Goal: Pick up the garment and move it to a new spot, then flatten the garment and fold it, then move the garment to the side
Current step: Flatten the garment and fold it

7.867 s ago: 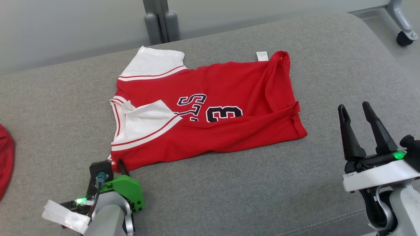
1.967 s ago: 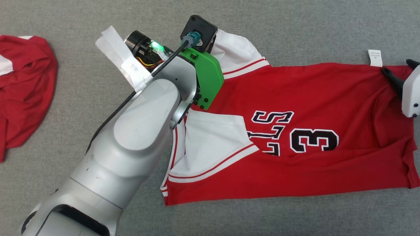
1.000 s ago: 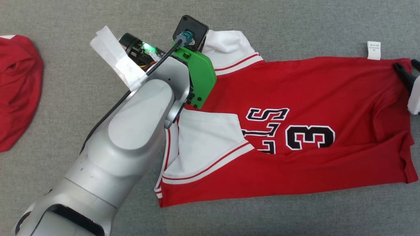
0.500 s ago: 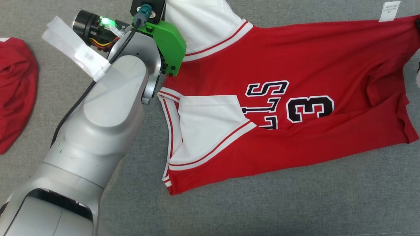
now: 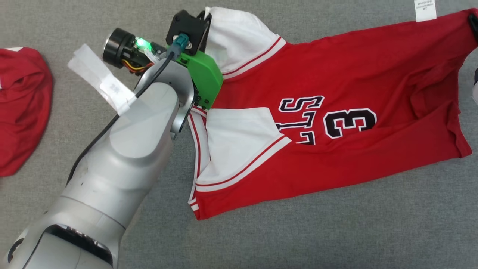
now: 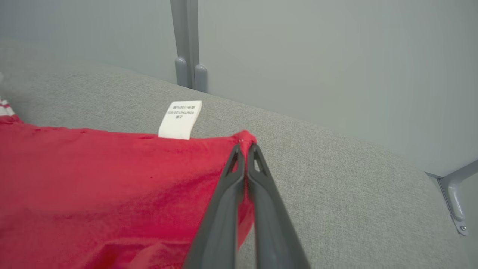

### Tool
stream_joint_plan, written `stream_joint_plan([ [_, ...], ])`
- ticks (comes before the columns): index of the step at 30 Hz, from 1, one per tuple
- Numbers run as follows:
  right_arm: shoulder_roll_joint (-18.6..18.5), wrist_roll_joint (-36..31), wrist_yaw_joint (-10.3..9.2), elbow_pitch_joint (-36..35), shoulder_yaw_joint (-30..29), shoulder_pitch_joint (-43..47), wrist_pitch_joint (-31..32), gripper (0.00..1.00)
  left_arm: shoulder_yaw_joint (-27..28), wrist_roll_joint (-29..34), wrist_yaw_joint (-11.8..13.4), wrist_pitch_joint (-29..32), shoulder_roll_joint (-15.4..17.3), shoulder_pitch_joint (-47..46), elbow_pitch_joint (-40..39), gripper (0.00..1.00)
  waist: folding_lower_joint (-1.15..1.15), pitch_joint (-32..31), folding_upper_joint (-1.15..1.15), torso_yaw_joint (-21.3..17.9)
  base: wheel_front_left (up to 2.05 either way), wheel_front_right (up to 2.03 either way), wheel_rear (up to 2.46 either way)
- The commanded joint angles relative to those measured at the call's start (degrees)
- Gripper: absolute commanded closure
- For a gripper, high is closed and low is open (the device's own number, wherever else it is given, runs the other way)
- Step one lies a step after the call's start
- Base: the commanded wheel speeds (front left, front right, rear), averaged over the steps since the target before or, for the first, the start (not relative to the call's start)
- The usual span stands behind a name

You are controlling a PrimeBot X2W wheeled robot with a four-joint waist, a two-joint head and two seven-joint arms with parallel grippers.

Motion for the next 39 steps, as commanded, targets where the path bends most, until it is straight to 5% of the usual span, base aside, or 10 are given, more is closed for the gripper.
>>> stream_joint_plan([
  [1,-0.81,-0.6,-0.09,-1.19,-1.38,2.39,-0.17,1.0,0.05,-0.83,-0.62,0.01,1.23,1.8,-1.0,1.0,0.0,-1.85,0.0,1.01,0.0,0.0,0.0],
  [12,-5.08,-2.88,-0.09,-9.06,-7.68,16.55,-0.18,1.0,-2.37,-2.08,-0.77,8.01,10.6,14.28,-18.75,1.0,0.0,-7.33,0.0,3.33,0.0,0.0,0.0],
  [22,-7.96,-1.97,-0.09,-7.47,-5.55,24.59,-0.18,1.0,-5.05,-4.99,-0.68,17.91,19.42,26.12,-35.64,1.0,0.0,-10.77,0.0,4.36,0.0,0.0,0.0],
  [39,-10.9,1.42,-0.1,-7.28,5.3,27.62,-0.09,1.0,-9.43,-10.73,-2.7,29.12,24.94,34.99,-43.19,1.0,0.0,-13.83,0.0,2.83,0.0,0.0,0.0],
])
